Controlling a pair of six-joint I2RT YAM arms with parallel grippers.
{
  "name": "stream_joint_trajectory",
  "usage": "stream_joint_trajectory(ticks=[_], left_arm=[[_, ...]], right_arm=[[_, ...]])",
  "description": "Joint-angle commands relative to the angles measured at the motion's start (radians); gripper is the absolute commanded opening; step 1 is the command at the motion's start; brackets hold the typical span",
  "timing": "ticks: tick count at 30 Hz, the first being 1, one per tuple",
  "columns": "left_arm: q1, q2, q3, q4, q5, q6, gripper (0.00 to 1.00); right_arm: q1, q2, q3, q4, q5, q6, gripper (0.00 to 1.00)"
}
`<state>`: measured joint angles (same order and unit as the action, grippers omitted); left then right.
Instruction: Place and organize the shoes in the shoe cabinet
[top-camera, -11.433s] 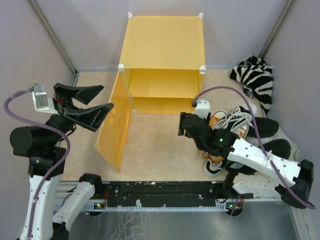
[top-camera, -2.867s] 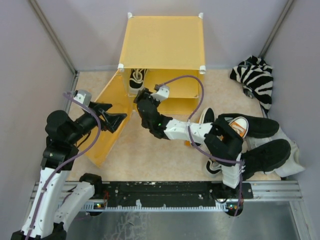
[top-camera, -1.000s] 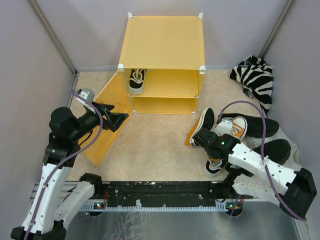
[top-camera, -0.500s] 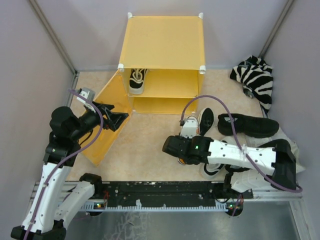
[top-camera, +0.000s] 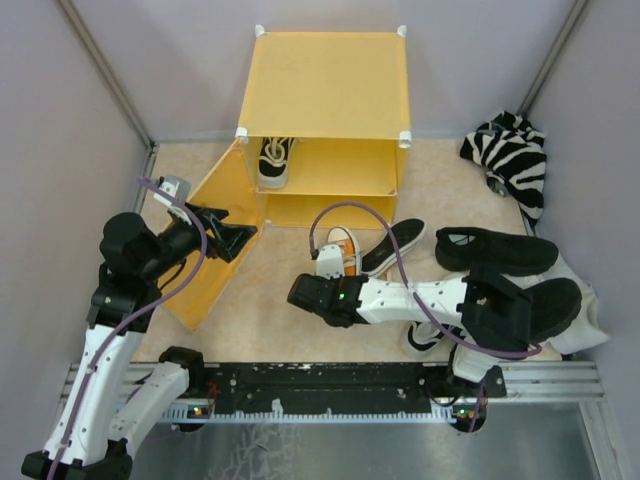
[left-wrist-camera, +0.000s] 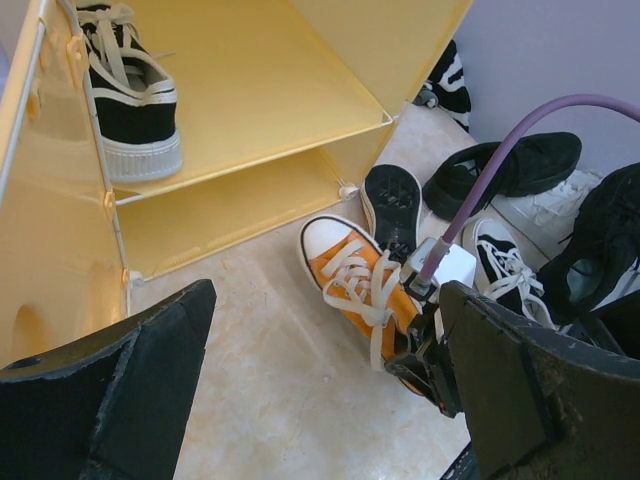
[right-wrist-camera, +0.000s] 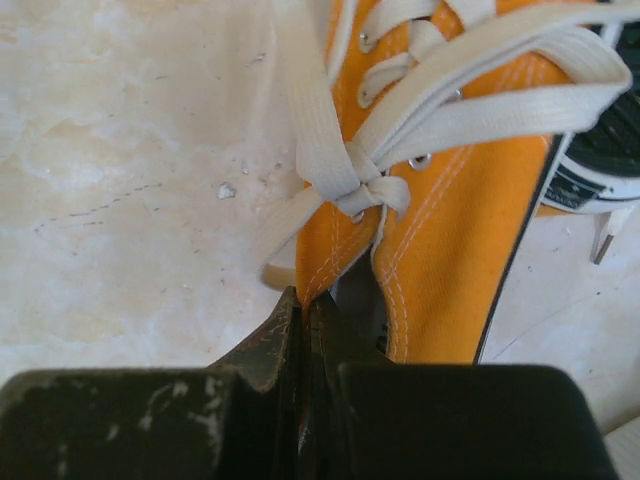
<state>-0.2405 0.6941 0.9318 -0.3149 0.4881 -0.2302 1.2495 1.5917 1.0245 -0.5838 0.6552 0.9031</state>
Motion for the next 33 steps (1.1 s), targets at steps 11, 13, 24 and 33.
stream_joint_trajectory(ticks=[11,13,24,33], left_arm=[[-0.005,0.014,0.014,0.017,-0.001,0.011,0.99],[-0.005,0.012,0.013,0.017,-0.001,0.011,0.99],[-0.005,0.005,0.013,0.01,-0.005,0.014,0.99],[-0.005,0.022,0.019,0.01,0.003,0.012,0.99]], right_arm=[[0.033,0.086,0.176,0.005,-0.007,-0.09,0.48],[0.033,0.084,0.184,-0.061,0.047,-0.038,0.62],[-0.162,-0.255,-0.113,0.026,0.004,0.162,0.66],[-0.247,-0.259,-0.108,-0.017,0.119,0.116,0.67]])
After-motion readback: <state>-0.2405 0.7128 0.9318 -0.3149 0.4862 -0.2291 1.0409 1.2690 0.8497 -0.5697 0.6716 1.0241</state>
